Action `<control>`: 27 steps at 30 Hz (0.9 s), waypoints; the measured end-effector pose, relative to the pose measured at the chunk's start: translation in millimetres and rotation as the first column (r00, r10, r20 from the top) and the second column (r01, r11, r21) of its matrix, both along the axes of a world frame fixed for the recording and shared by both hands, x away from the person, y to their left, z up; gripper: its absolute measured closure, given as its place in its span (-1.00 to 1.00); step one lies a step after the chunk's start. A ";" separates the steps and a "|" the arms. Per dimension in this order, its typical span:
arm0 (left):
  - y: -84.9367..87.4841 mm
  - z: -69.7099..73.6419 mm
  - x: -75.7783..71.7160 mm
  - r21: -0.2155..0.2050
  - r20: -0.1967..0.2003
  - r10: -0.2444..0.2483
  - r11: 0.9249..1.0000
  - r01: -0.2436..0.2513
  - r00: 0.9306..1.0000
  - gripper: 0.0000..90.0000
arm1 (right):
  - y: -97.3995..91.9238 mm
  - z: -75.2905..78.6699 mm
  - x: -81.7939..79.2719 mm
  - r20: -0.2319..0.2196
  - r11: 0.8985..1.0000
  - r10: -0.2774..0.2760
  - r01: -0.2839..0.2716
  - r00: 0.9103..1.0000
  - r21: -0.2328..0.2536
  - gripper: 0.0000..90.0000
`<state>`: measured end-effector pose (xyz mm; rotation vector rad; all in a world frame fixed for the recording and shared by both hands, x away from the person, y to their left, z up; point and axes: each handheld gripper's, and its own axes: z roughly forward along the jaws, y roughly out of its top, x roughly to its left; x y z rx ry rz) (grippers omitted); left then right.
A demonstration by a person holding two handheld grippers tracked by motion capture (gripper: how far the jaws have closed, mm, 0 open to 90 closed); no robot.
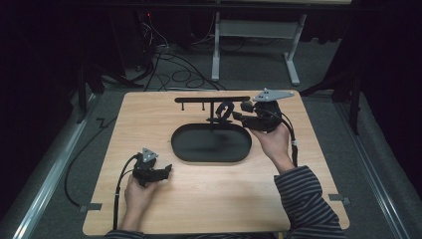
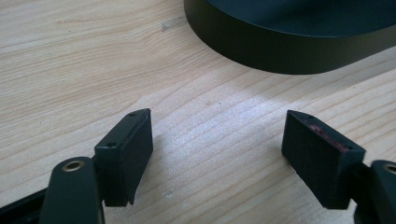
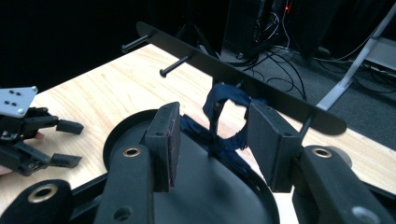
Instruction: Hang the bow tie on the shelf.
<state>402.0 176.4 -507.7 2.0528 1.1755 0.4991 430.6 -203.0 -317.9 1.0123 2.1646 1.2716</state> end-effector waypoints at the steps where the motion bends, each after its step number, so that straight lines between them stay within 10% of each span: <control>1: 0.0 0.0 0.0 0.000 0.000 0.000 1.000 0.000 1.000 -0.44 | -1.8 -1.0 -2.0 0.000 1.000 0.001 -0.001 1.000 0.006 0.25; 27: 0.0 0.0 0.0 0.000 0.000 0.000 1.000 0.000 1.000 -0.44 | -39.0 -29.1 -43.3 -0.027 0.997 -0.041 0.043 0.999 0.070 0.23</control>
